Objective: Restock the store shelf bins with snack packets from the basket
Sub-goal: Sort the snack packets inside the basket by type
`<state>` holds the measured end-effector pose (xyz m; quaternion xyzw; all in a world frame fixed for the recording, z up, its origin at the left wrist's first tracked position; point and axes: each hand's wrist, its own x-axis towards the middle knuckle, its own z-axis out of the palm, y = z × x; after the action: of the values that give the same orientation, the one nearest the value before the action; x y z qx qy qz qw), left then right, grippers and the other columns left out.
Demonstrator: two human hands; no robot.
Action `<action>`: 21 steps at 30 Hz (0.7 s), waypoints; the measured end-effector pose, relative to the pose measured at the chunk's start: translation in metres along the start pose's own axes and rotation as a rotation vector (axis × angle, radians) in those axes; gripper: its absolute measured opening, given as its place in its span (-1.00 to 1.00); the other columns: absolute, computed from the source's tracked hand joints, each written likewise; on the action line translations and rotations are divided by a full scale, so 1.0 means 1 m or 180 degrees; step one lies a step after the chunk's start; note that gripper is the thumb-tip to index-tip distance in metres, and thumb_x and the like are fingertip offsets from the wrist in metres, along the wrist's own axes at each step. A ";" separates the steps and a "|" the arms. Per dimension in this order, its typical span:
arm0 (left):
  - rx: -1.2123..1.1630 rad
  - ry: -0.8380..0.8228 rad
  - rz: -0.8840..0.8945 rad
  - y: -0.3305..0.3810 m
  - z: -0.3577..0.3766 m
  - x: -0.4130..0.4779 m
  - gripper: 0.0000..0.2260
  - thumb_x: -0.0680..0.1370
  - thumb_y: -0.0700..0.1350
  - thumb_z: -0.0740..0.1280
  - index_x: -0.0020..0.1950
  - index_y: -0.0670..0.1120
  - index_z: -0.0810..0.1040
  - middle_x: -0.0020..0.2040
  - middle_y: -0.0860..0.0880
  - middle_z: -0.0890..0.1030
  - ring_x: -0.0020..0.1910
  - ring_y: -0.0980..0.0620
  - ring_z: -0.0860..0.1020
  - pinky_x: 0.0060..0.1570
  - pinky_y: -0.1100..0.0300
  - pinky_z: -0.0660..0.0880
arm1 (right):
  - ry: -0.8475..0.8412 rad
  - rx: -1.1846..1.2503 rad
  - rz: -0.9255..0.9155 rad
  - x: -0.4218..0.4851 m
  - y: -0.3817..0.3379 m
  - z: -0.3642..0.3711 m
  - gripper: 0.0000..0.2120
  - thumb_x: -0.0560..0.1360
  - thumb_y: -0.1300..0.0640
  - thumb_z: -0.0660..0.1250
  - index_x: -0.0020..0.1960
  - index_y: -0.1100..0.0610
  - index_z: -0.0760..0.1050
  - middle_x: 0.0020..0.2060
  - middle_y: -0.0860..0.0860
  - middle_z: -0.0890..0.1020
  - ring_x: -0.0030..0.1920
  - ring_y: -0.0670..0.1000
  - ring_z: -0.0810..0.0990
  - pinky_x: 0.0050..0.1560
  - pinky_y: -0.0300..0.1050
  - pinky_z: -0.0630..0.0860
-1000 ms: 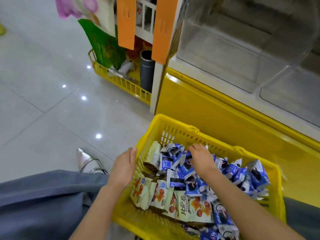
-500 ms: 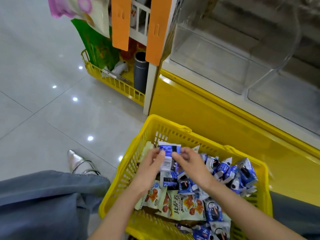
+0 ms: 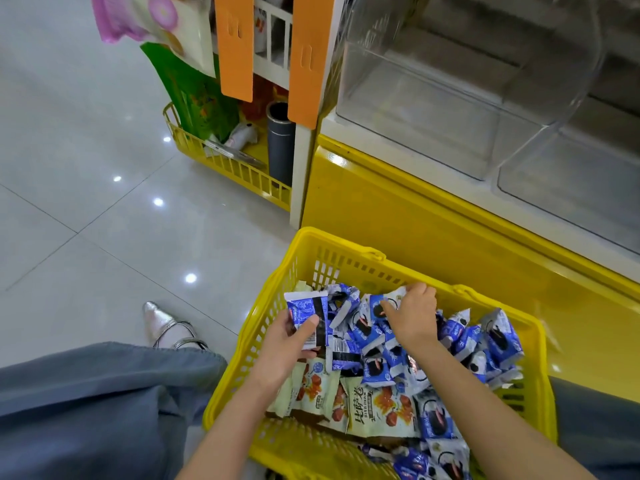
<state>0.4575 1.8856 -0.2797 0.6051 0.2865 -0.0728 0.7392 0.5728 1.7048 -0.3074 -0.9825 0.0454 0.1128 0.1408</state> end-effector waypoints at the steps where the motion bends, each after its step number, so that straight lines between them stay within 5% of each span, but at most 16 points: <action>1: 0.0021 0.0012 -0.0005 -0.001 0.000 0.001 -0.86 0.56 -0.12 0.28 0.00 0.13 0.44 -0.06 0.12 0.61 -0.20 0.19 0.64 -0.29 0.28 0.57 | -0.0032 -0.0292 0.0017 -0.001 -0.001 0.002 -0.50 0.51 -0.06 0.32 0.23 0.27 0.27 0.17 0.19 0.38 0.18 0.11 0.36 0.17 -0.11 0.34; 10: 0.0226 0.0025 -0.0116 -0.011 0.000 0.005 -0.82 0.56 -0.05 0.27 0.16 0.08 0.40 0.07 0.07 0.57 -0.21 0.19 0.63 -0.26 0.27 0.56 | -0.0503 0.0606 -0.0199 -0.017 0.004 -0.016 -0.57 0.51 0.05 0.35 0.28 0.28 0.42 0.09 0.18 0.59 -0.07 0.15 0.59 -0.15 -0.08 0.48; 14: 0.0354 0.0198 -0.0128 -0.015 -0.001 0.007 -0.66 0.57 -0.08 0.27 0.34 -0.03 0.35 0.26 -0.01 0.46 -0.14 0.17 0.56 -0.29 0.27 0.56 | -0.1208 0.0895 -0.0851 -0.029 -0.003 -0.041 -0.73 0.46 0.04 0.40 0.08 0.16 0.53 -0.20 0.06 0.61 -0.35 -0.04 0.47 -0.37 -0.24 0.34; 16: 0.0385 0.0083 -0.0210 -0.018 -0.001 0.006 -0.67 0.58 -0.11 0.26 0.34 -0.05 0.35 0.26 -0.03 0.47 -0.10 0.14 0.57 -0.38 0.32 0.51 | -0.1782 0.0924 -0.1132 -0.037 -0.008 -0.049 -0.82 0.41 0.03 0.45 -0.05 0.07 0.55 -0.21 0.03 0.61 -0.29 -0.03 0.51 -0.30 -0.24 0.39; 19: 0.0792 0.0018 -0.0350 -0.022 0.001 0.003 -0.59 0.59 -0.06 0.23 0.42 -0.08 0.29 0.30 -0.06 0.48 -0.02 0.01 0.60 -0.36 0.27 0.49 | -0.2075 0.0952 -0.1296 -0.044 -0.012 -0.059 -0.74 0.40 0.08 0.47 -0.06 0.24 0.55 -0.12 0.19 0.63 -0.16 0.10 0.62 -0.11 -0.04 0.55; 21: 0.0965 0.0216 -0.0258 -0.021 0.000 0.001 -0.59 0.58 -0.06 0.23 0.42 -0.09 0.29 0.29 -0.07 0.49 0.08 -0.05 0.57 -0.25 0.16 0.54 | -0.2348 0.1206 -0.1246 -0.046 -0.012 -0.068 -0.81 0.45 0.16 0.43 -0.02 0.25 0.53 -0.21 0.01 0.64 -0.37 -0.17 0.61 -0.33 -0.31 0.50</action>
<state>0.4486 1.8805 -0.2981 0.6998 0.3213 -0.1245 0.6257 0.5441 1.6993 -0.2302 -0.8237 -0.1743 0.4161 0.3434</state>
